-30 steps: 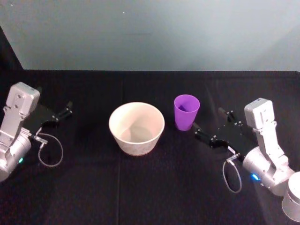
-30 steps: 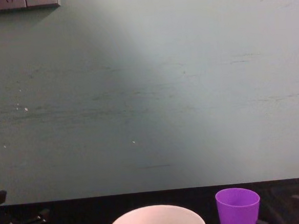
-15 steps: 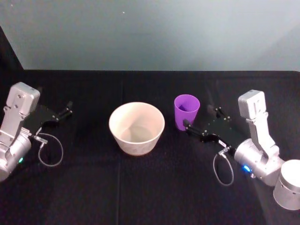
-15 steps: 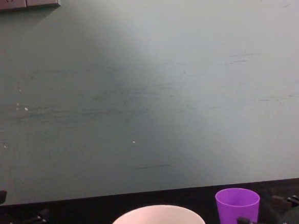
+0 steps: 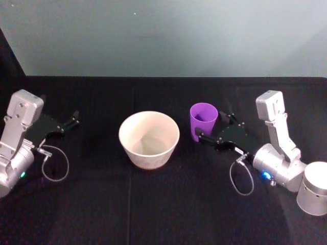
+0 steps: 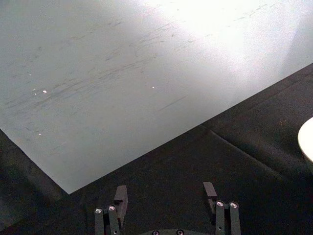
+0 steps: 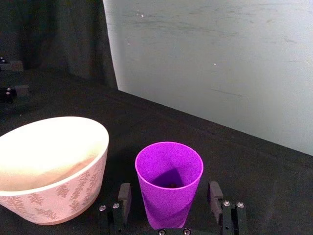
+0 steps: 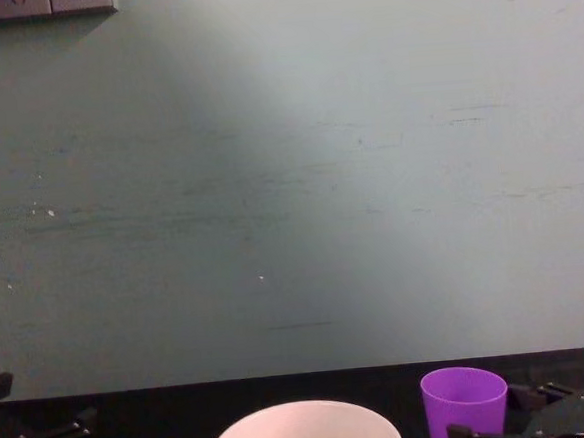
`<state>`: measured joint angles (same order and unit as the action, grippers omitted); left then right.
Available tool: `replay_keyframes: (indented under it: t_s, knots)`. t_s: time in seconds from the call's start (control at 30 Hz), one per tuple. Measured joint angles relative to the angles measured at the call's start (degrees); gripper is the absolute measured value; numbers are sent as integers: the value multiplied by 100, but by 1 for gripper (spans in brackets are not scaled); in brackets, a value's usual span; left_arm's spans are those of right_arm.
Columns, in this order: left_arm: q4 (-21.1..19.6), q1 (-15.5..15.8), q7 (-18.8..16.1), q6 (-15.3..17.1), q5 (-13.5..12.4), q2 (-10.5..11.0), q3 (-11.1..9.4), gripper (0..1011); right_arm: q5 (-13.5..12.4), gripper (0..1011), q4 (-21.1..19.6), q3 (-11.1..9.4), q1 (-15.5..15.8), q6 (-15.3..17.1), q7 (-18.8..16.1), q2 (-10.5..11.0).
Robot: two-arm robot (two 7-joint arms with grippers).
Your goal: Pick up the cup and pour the mung beans from the cup into the bowl.
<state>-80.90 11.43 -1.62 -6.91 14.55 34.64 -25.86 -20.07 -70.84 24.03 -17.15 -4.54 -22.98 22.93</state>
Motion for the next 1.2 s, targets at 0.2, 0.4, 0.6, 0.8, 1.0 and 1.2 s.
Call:
replay_keyframes:
  t_s: [0.2,0.4,0.6,0.8,1.0,1.2]
  knots:
    - [0,0,0,0,0,0,0,1000,87,1000,130,-11,-87,23,-103,-66]
    - [0,0,0,0,0,0,0,1000,221,1000,215,-19,-176,71,-177,-122]
    - [0,0,0,0,0,0,0,1000,332,1000,322,-40,-261,93,-239,-191]
    - [0,0,0,0,0,0,0,1000,387,1000,407,-93,-321,85,-308,-282]
    - [0,0,0,0,0,0,0,1000,427,1000,458,-127,-369,67,-362,-343]
    - [0,0,0,0,0,0,0,1000,466,1000,542,-135,-419,64,-402,-392]
